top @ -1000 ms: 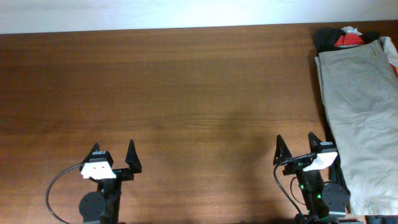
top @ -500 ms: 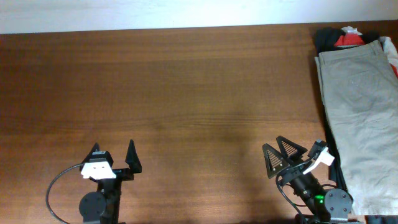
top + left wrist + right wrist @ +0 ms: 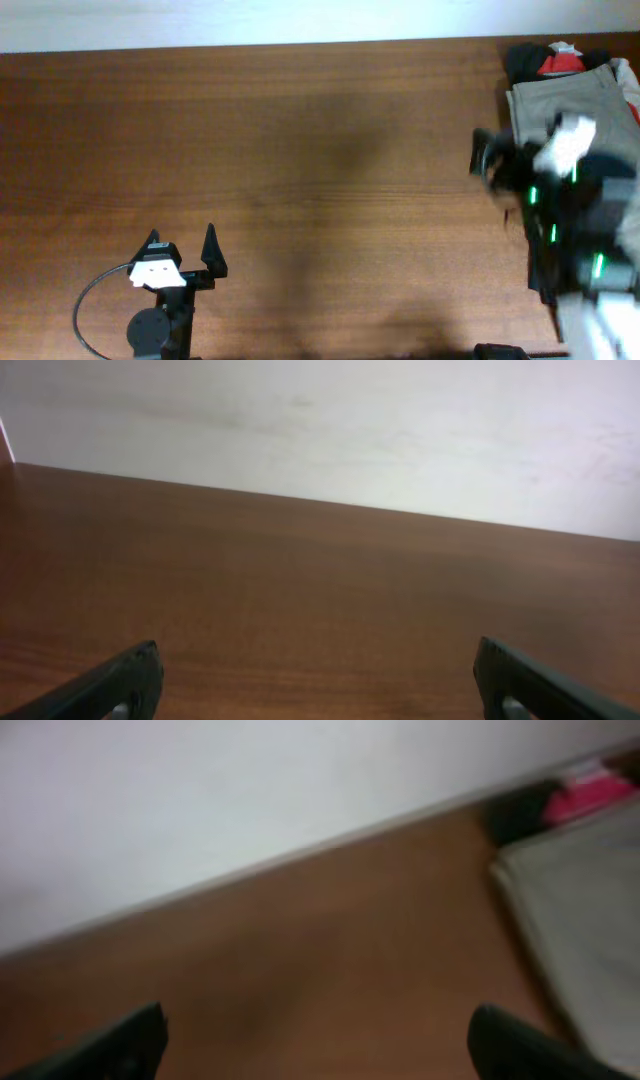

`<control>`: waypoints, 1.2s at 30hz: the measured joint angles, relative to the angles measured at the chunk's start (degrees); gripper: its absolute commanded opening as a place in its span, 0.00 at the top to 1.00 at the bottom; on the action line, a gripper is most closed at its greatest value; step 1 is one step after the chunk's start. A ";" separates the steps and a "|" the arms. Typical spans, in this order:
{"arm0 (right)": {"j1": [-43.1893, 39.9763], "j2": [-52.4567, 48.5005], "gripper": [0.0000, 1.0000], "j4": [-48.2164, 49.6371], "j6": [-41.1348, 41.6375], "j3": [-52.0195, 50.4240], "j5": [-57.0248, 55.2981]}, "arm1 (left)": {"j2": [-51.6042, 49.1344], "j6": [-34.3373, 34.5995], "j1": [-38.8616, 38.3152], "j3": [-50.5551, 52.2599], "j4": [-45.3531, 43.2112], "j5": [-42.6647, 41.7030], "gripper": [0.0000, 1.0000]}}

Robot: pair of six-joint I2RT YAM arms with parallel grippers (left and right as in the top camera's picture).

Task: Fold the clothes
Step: 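Reach the right gripper to the khaki pants on the stack and grasp them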

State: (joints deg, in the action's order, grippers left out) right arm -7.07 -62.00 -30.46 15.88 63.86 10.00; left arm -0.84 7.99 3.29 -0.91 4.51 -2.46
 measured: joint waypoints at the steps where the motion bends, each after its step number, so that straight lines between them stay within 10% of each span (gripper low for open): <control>1: 0.00 -8.68 0.01 -5.42 -1.49 8.39 -3.34 | -0.04 0.00 0.00 0.00 0.04 0.11 0.01; 6: 0.00 -33.40 0.01 -16.55 -9.01 31.01 -14.29 | -0.02 0.00 0.00 0.00 0.04 0.15 0.01; 17: -3.34 -65.59 0.04 1.05 -21.90 32.79 -35.17 | 0.00 0.00 0.00 0.00 0.04 0.17 0.01; 25: -3.45 -69.33 0.62 5.73 -23.15 32.79 -38.73 | 0.00 0.00 0.00 0.00 0.04 0.17 0.01; 36: -3.56 -69.33 0.64 3.67 -21.84 35.21 -39.12 | 0.00 0.00 0.00 0.00 0.04 0.17 0.01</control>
State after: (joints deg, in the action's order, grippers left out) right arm -10.63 -131.33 -26.79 -5.96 99.07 -29.12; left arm -0.84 7.99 3.29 -0.91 4.56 -2.28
